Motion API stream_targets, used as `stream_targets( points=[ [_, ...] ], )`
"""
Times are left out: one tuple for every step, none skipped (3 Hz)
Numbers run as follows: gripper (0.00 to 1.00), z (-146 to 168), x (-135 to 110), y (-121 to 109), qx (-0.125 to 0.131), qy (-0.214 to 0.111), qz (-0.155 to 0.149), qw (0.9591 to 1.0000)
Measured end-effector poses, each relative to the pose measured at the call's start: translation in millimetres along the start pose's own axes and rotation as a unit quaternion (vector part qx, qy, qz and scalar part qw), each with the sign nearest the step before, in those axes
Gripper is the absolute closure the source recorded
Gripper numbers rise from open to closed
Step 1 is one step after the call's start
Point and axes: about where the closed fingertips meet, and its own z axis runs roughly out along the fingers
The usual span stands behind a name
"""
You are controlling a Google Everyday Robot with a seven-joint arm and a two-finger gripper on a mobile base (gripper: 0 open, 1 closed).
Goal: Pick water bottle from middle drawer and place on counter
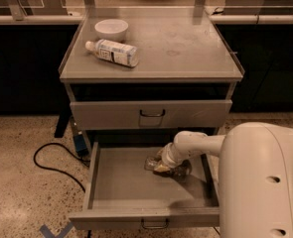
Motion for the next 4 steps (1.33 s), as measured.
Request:
stream_targets(
  points=[
    [1.0, 0.0, 0.0, 0.0, 0.0, 0.0, 0.0, 1.0],
    [1.0, -10.6, -6.2, 3.0, 0.012, 0.002, -0.003, 0.9999],
    [1.0, -41.2, -21.0, 10.4, 0.044, 0.01, -0.01, 0.9989],
    [1.0, -94.7, -53.1, -12.4, 0.116, 0.019, -0.023, 0.9928]
  ],
)
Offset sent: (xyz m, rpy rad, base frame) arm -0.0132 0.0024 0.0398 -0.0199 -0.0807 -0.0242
